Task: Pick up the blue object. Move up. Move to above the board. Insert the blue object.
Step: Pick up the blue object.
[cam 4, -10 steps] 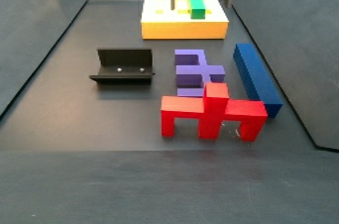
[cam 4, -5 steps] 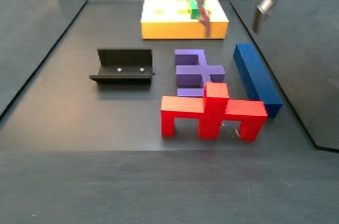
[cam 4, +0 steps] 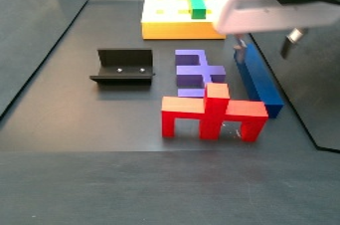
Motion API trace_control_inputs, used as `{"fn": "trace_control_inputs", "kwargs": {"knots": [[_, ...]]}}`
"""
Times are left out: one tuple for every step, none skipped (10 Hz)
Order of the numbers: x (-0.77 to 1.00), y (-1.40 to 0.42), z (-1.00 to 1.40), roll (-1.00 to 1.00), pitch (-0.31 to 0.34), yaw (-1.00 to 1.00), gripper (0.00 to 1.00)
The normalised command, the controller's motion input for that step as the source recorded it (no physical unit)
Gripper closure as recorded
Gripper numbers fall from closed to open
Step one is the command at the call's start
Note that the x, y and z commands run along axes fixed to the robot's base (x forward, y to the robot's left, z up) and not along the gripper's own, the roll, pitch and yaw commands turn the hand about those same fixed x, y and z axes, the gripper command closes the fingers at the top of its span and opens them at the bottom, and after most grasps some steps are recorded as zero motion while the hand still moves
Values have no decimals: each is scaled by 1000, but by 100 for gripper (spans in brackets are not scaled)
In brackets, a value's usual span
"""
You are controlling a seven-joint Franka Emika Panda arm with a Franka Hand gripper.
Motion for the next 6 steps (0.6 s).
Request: {"fn": "trace_control_inputs", "kwargs": {"knots": [[-274, 0, -366, -137, -93, 0, 0], [-74, 0, -434, -91, -84, 9, 0], [0, 0, -440, -103, -99, 0, 0], [209, 0, -471, -83, -96, 6, 0], [334, 0, -420, -87, -84, 34, 0], [346, 11, -400, -100, -87, 63, 0]]}}
